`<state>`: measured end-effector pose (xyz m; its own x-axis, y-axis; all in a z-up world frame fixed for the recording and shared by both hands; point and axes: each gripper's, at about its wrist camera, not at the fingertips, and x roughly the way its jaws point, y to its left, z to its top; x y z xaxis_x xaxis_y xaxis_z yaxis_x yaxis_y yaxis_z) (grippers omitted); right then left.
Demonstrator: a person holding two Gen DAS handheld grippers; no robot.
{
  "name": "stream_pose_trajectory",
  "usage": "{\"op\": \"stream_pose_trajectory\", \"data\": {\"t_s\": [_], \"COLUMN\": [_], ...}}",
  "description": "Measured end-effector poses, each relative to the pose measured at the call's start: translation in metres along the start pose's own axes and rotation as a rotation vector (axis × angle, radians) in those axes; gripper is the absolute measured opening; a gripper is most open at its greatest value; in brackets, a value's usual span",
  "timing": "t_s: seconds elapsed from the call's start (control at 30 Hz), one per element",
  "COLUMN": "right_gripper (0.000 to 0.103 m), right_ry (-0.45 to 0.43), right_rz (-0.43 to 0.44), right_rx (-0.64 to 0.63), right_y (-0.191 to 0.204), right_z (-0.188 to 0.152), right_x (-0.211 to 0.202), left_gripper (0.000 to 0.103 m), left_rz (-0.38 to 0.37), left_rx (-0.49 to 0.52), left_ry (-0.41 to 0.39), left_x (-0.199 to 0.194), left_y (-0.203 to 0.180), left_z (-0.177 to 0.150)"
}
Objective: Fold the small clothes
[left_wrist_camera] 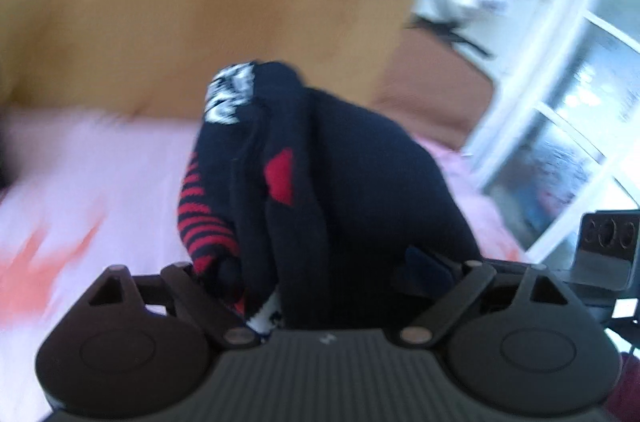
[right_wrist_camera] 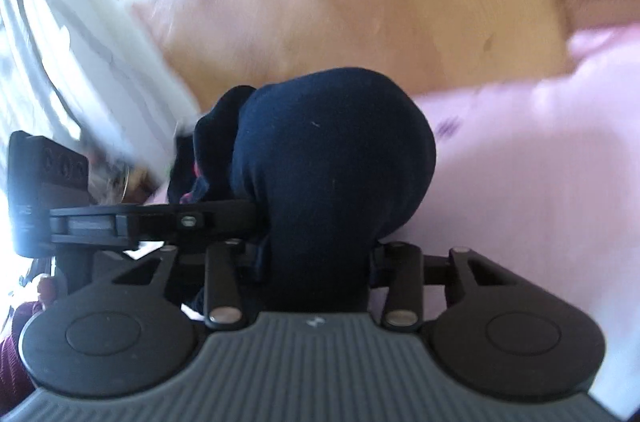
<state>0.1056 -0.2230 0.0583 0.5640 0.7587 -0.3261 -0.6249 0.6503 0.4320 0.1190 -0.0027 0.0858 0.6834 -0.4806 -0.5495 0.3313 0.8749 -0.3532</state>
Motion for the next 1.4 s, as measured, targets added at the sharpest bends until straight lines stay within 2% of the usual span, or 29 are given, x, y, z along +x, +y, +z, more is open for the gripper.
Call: {"op": "stream_pose_trajectory", "data": {"t_s": [0.1,0.17,0.23,0.3,0.4,0.43,0.47,0.5,0.53,0.6,0.67,0.8,0.9,0.97,1.03,1.1,1.23,1.4], "right_gripper": [0.045,0.045,0.045,0.046,0.050,0.056,0.058,0.059,0.066,0.081,0.085,0.087,0.087,0.087,0.087,0.087,0.087,0.087], "right_ry": [-0.142,-0.219,-0.262,-0.264,-0.200,-0.205,-0.222,-0.200,-0.194,-0.193,-0.203,-0.297,-0.337,-0.321,-0.278,-0.255,-0.247,-0.269], "right_rz": [-0.138,-0.230,-0.311,-0.396,-0.529,-0.540,-0.508,-0.471,-0.469,-0.540,-0.541,-0.601,-0.614,-0.625,-0.662,-0.661,-0.632,-0.639], "right_rx": [-0.050,-0.034,-0.014,0.034,0.114,0.133,0.195,0.240,0.195,0.131,0.119,0.081,0.186,0.222,0.209,0.208,0.230,0.238], "right_y": [-0.030,-0.058,-0.092,-0.132,-0.192,-0.207,-0.217,-0.222,-0.218,-0.211,-0.206,-0.191,-0.183,-0.173,-0.160,-0.141,-0.101,-0.055], "right_z": [0.027,0.042,0.055,0.066,0.065,0.057,0.051,0.055,0.056,0.050,0.049,0.047,0.045,0.039,0.028,0.012,-0.032,-0.078], "right_x": [-0.032,-0.053,-0.066,-0.067,-0.047,-0.041,-0.043,-0.048,-0.049,-0.050,-0.052,-0.065,-0.085,-0.096,-0.098,-0.104,-0.114,-0.114], "left_gripper": [0.092,0.092,0.092,0.092,0.088,0.096,0.103,0.103,0.103,0.103,0.102,0.103,0.103,0.103,0.103,0.103,0.103,0.103], "left_rz": [-0.041,-0.100,-0.127,-0.116,-0.020,-0.032,-0.068,-0.088,-0.078,-0.040,0.006,0.103,0.208,0.255,0.283,0.301,0.362,0.385], "left_rx": [0.147,0.181,0.204,0.198,0.149,0.102,0.037,0.006,0.018,0.019,0.019,0.074,0.160,0.190,0.201,0.212,0.239,0.228], "left_ry": [-0.016,-0.004,0.017,0.049,0.152,0.167,0.175,0.169,0.144,0.125,0.132,0.094,0.067,0.056,0.064,0.067,0.077,0.086], "left_x": [0.059,0.108,0.158,0.211,0.278,0.286,0.290,0.290,0.286,0.275,0.263,0.219,0.181,0.159,0.142,0.132,0.107,0.069], "left_y": [-0.051,-0.077,-0.098,-0.109,-0.109,-0.102,-0.092,-0.086,-0.086,-0.087,-0.090,-0.102,-0.111,-0.116,-0.119,-0.128,-0.132,-0.124], "left_z": [0.039,0.063,0.078,0.085,0.073,0.068,0.063,0.058,0.054,0.048,0.047,0.037,0.020,0.007,-0.010,-0.018,-0.042,-0.067]}}
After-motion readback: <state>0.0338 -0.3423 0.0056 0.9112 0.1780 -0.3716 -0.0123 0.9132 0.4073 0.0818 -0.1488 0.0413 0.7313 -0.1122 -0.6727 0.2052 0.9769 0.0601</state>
